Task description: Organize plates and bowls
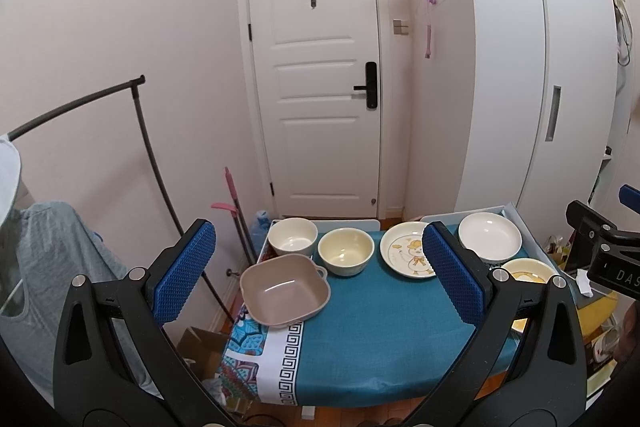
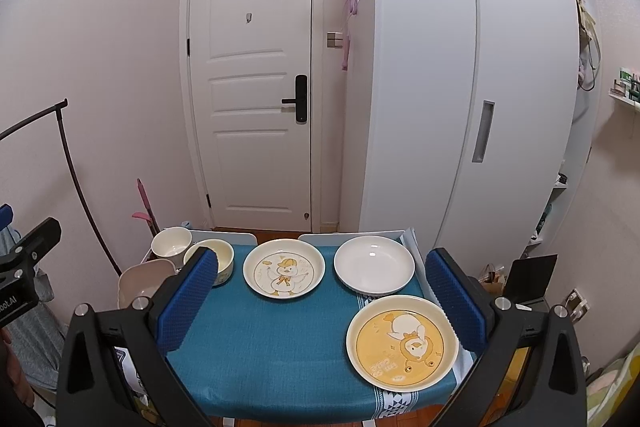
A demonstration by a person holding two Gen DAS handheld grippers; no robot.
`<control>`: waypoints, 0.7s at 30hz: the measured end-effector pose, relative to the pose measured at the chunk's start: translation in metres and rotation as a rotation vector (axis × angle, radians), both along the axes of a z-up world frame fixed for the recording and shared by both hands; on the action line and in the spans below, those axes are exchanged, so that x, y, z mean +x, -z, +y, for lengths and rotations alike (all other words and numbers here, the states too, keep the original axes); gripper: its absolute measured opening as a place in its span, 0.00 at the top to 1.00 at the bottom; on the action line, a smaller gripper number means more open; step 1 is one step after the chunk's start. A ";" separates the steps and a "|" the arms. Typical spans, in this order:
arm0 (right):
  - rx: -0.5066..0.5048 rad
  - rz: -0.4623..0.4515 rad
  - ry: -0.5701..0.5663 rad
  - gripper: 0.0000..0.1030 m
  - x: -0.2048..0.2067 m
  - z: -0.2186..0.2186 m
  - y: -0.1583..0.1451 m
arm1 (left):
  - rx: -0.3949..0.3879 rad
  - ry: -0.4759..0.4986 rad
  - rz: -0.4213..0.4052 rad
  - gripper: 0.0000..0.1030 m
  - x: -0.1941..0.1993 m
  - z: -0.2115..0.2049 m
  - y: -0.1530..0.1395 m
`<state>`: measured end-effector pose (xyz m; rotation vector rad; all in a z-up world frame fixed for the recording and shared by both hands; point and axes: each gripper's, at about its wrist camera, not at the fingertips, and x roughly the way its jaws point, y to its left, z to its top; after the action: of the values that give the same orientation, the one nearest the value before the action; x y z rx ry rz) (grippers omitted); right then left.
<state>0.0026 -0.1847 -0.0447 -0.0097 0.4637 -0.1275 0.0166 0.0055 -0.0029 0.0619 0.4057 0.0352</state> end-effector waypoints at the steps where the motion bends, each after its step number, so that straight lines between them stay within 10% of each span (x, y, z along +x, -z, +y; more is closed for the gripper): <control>1: 0.000 -0.001 0.001 0.00 0.000 0.000 0.000 | 0.000 0.000 0.000 0.00 0.000 0.001 0.000; 21: -0.001 0.004 -0.002 0.00 0.002 0.001 -0.001 | 0.006 0.002 -0.007 0.00 -0.001 0.001 -0.002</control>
<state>0.0045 -0.1836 -0.0436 -0.0117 0.4674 -0.1254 0.0159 0.0068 -0.0014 0.0677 0.3982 0.0349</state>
